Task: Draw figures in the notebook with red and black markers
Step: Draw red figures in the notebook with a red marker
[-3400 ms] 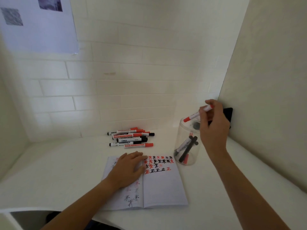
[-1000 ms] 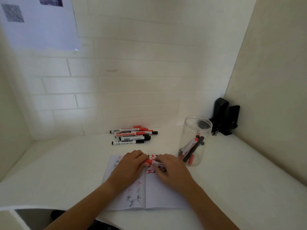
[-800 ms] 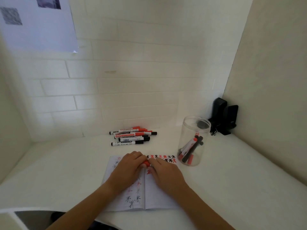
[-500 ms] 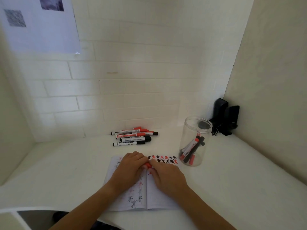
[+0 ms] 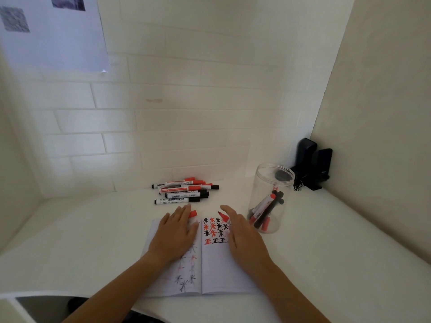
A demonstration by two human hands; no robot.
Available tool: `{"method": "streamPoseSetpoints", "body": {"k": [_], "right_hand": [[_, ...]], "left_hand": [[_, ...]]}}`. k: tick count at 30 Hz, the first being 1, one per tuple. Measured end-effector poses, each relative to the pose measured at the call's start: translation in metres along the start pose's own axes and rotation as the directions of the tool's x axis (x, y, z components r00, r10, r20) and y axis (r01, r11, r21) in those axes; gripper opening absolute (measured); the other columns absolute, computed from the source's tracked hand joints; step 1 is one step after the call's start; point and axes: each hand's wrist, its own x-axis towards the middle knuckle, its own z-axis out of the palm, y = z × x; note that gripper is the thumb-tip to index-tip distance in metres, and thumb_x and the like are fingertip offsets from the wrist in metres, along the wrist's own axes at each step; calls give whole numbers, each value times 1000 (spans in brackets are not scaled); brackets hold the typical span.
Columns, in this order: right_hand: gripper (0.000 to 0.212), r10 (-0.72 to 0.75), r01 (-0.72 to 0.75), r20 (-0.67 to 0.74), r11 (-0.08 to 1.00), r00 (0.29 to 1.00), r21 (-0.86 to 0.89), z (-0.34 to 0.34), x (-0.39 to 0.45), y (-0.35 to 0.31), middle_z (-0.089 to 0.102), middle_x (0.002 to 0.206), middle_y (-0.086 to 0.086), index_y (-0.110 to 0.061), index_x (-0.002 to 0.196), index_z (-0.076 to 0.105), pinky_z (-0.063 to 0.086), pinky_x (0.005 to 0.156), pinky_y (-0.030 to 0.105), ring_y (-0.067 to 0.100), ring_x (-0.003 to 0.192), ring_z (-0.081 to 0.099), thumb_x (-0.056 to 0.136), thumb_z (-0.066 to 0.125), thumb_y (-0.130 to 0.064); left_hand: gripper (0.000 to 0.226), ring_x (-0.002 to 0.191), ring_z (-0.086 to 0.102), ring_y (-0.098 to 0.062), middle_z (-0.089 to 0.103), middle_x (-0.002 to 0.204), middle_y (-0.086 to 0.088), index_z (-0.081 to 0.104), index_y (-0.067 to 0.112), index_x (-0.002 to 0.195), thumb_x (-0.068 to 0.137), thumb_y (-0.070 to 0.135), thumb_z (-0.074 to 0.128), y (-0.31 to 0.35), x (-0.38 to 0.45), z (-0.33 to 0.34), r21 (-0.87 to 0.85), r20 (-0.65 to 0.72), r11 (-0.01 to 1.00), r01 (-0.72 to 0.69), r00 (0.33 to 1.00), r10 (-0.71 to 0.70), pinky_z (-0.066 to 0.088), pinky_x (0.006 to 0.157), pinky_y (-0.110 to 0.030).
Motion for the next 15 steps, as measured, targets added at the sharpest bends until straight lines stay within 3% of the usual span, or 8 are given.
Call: {"method": "streamPoseSetpoints", "body": {"k": [4,6,9,12,15], "right_hand": [[31,-2,17,-94,988,996,155,-4,4,4,59,111,-7,-26,128,62,48,84,9,4,97,61,104,51,-9],[24,91,-32,-153,936,984,350,-7,5,4,65,107,-10,-22,111,71,51,88,13,8,95,67,104,55,-6],[32,301,-205,-34,726,953,657,-13,9,5,74,106,-8,-26,108,74,60,90,28,15,100,73,106,50,-6],[46,364,-312,122,526,923,791,-17,10,5,76,109,5,-23,115,76,61,90,35,21,107,73,107,37,2],[55,342,-332,156,549,927,767,-16,8,2,78,110,4,-24,117,74,60,86,29,18,105,74,100,35,12]], "left_hand": [[67,154,3,-11,6,169,4,0,23,161,104,55,16,-4,2,1,54,48,998,-17,999,14,2,125,-36],[68,154,5,-12,8,169,3,2,23,161,104,55,18,-3,2,1,52,33,998,-24,999,22,4,125,-36],[72,151,11,-19,14,164,-1,9,24,161,99,60,20,-2,2,-1,53,0,999,-14,1000,14,13,122,-39],[73,140,23,-21,24,148,-2,24,23,155,93,61,25,-1,-1,-1,58,-110,998,-37,993,43,25,116,-40],[45,111,38,-16,39,121,3,48,24,124,90,52,39,-1,-3,0,45,-263,991,-128,955,136,40,98,-35]]}}
